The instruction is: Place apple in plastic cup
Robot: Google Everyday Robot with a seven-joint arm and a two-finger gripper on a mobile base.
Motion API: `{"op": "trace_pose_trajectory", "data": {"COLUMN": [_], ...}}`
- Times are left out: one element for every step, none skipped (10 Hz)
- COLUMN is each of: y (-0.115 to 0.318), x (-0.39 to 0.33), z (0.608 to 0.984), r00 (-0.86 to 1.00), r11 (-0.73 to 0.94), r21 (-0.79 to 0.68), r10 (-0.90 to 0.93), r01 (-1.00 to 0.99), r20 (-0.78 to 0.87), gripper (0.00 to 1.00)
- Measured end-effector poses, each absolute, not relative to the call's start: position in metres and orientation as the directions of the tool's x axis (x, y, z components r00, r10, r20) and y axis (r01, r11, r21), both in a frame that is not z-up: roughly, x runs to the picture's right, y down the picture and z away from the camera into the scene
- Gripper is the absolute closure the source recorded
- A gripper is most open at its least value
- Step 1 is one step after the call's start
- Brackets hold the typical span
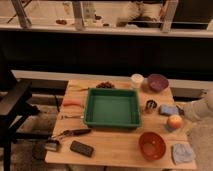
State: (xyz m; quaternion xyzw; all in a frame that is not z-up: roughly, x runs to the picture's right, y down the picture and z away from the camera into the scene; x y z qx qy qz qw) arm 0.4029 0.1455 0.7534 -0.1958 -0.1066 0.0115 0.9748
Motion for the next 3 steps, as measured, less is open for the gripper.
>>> {"op": "trace_pose_trajectory", "data": {"y": [0.1454, 0.1457, 0.1483], "x": [0.4018, 0.4012, 0.4026], "z": [0.7532, 0.7525, 0.7535], "r00": [0.976, 0.976, 0.976], "r11": [0.924, 0.925, 0.923], "r21": [-0.381, -0.379, -0.384], "r10": [0.065, 0.064, 0.066], "r01": [0.019, 0.019, 0.018], "r20": [0.206, 0.208, 0.206], "gripper": [0.2, 0.22, 0.29]}}
